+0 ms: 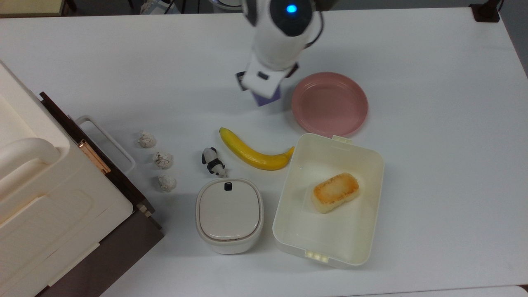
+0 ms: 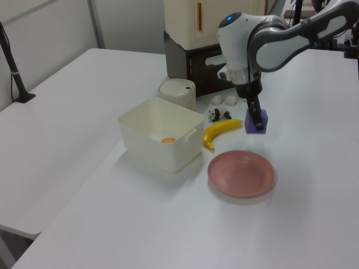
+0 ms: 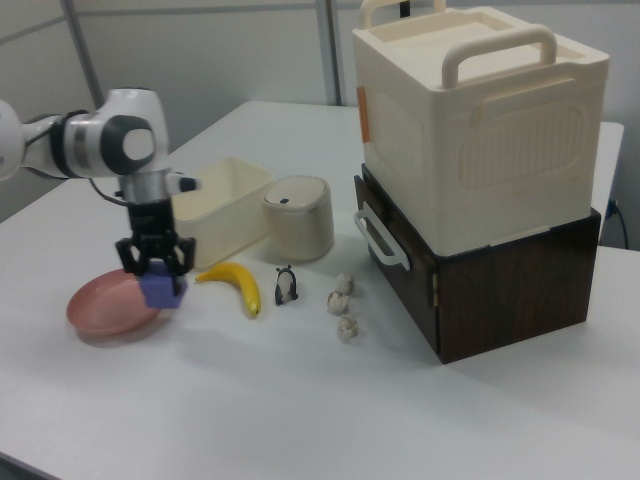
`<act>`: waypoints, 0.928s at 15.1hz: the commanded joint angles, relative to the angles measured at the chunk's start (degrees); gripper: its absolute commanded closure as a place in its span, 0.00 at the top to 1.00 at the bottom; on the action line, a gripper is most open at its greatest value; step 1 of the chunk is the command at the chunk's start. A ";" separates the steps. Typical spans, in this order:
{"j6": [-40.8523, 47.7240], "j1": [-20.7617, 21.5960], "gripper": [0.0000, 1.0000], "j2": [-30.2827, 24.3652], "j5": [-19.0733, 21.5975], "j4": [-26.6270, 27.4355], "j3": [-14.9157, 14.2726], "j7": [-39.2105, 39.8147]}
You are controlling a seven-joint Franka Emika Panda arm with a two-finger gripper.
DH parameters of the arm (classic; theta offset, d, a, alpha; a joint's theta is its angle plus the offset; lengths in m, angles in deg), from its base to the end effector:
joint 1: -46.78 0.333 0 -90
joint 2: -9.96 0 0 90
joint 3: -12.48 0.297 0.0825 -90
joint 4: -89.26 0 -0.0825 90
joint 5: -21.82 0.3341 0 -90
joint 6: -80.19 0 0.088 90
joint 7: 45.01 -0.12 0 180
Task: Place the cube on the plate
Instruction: 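Carry the purple cube over the pink plate and release it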
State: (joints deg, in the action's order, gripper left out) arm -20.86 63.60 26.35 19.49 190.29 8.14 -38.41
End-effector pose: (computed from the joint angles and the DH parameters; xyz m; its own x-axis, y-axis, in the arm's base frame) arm 0.5355 0.1170 0.3747 0.9025 0.3220 -0.2861 0.3429 -0.9390 0.0247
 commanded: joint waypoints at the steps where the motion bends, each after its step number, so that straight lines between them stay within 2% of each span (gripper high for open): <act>1: 0.50 5.76 0.15 0.22 2.24 -1.01 -0.49 -10.44; 4: 0.50 9.10 0.28 0.22 4.00 -1.62 -0.49 -13.27; 5: 0.50 9.28 0.43 0.74 4.61 -2.58 -0.49 -14.32; 6: 0.50 9.46 0.74 2.32 4.79 -4.16 -0.49 -16.68; 7: 0.68 9.81 0.83 2.85 4.71 -5.92 -0.49 -18.79; 8: 0.76 9.90 1.00 2.77 4.71 -6.37 -0.49 -20.64; 14: 1.47 9.46 1.00 2.16 4.36 -7.25 -0.67 -21.28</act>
State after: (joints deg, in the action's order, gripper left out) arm -20.87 72.75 28.73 23.05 184.27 8.27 -59.03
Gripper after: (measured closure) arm 0.000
